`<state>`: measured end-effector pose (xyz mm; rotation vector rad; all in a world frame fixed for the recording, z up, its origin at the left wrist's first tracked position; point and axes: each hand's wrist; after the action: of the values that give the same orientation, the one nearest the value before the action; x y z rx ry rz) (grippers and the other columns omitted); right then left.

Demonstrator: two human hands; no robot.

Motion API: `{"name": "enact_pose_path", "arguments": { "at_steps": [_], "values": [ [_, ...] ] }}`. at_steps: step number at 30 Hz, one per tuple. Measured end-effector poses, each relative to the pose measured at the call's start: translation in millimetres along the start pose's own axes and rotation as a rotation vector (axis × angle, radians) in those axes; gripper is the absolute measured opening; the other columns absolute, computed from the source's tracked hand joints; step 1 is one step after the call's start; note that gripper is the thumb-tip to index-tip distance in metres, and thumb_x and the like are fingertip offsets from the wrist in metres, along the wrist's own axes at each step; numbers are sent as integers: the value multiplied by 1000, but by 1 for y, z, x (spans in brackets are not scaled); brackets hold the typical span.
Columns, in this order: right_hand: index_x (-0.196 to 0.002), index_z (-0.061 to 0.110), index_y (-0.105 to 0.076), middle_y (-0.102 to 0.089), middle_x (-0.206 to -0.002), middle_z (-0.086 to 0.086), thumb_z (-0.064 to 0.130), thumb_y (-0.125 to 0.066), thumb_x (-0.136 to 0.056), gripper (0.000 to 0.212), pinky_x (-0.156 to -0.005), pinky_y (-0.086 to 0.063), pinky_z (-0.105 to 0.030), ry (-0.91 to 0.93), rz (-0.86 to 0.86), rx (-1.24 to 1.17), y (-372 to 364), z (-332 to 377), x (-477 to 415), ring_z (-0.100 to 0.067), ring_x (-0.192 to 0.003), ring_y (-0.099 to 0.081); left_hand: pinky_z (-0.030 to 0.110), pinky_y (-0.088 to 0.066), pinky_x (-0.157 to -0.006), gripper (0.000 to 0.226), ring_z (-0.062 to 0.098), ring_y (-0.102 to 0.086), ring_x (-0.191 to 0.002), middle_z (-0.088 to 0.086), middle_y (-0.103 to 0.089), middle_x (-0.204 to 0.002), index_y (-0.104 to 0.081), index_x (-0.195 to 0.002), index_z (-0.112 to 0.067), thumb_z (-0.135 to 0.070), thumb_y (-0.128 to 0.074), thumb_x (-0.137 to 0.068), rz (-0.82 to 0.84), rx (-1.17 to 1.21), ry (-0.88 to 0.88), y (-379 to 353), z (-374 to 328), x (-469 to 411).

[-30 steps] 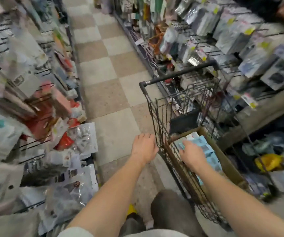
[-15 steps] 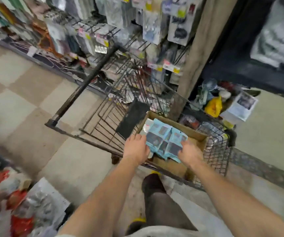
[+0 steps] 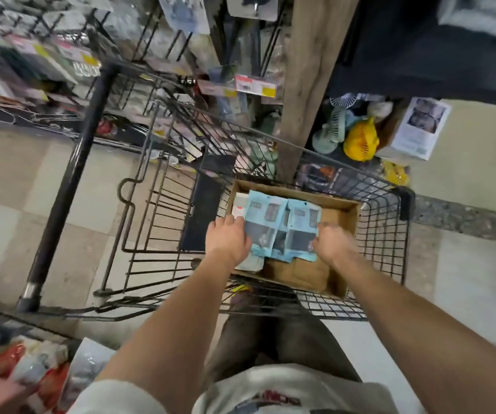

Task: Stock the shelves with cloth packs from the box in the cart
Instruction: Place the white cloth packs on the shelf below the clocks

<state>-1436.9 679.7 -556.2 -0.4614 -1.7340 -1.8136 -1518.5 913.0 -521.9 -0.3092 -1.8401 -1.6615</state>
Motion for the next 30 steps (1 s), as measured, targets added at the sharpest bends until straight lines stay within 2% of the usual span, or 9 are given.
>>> {"name": "enact_pose_path", "arguments": {
  "at_steps": [5, 7, 12, 15, 19, 24, 27, 30],
  "values": [
    [-134, 24, -56, -62, -113, -2, 33, -59, -95, 40, -80, -54, -35, -68, 29, -84, -20, -3, -23, -21, -97, -62, 47, -39, -113, 48, 31, -51, -133, 9, -54, -145, -47, -144, -19, -45, -43, -104, 47, 30, 3, -9, 5, -35],
    [-137, 25, -54, -58, -107, 1, 33, -59, -97, 42, -82, -56, -35, -119, 48, -124, -33, -5, -35, -19, -94, -61, 47, -38, -114, 49, 31, -50, -135, 9, -53, -147, -46, -145, -19, -45, -43, -104, 78, 68, 14, -22, 5, -55],
    [-122, 23, -60, -62, -103, -1, 32, -61, -96, 28, -78, -61, -41, -257, 82, -213, -75, -12, -74, -21, -90, -65, 49, -44, -112, 50, 32, -52, -132, 10, -56, -141, -45, -143, -20, -47, -51, -102, 132, 158, 35, -68, 3, -105],
    [-121, 19, -60, -61, -105, -2, 30, -59, -97, 26, -79, -58, -38, -293, 96, -230, -109, -24, -100, -21, -91, -62, 52, -46, -107, 57, 35, -55, -126, 11, -59, -134, -46, -142, -18, -56, -51, -99, 169, 191, 38, -98, 1, -138],
    [-130, 19, -54, -61, -113, -5, 35, -55, -101, 33, -76, -49, -33, -309, 94, -280, -148, -38, -126, -22, -94, -59, 54, -46, -107, 72, 36, -53, -129, 11, -53, -140, -39, -146, -21, -64, -58, -93, 186, 300, 86, -135, -6, -168],
    [-137, 19, -48, -59, -128, -10, 53, -60, -94, 56, -93, -54, -42, -369, 86, -426, -175, -41, -152, -31, -110, -61, 54, -41, -115, 96, 34, -44, -140, 11, -42, -149, -25, -155, -20, -59, -76, -83, 127, 435, 148, -158, -9, -177],
    [-138, 19, -48, -58, -131, -8, 53, -70, -87, 65, -97, -52, -42, -422, 76, -545, -180, -36, -163, -32, -118, -59, 51, -42, -112, 99, 33, -45, -134, 10, -48, -142, -33, -149, -19, -61, -82, -74, 111, 470, 192, -158, -8, -182],
    [-136, 22, -50, -61, -129, -5, 53, -80, -76, 73, -91, -55, -40, -481, 69, -677, -184, -39, -171, -28, -109, -62, 50, -43, -111, 98, 30, -48, -133, 3, -55, -138, -42, -142, -21, -60, -87, -65, 87, 520, 219, -156, -8, -187]
  ]
}}
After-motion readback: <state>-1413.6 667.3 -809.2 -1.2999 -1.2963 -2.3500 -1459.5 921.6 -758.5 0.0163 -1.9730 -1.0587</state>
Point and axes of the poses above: each hand's wrist, its own x-axis away from the middle knuckle, its own y-axis out of the back of the hand, z = x × y
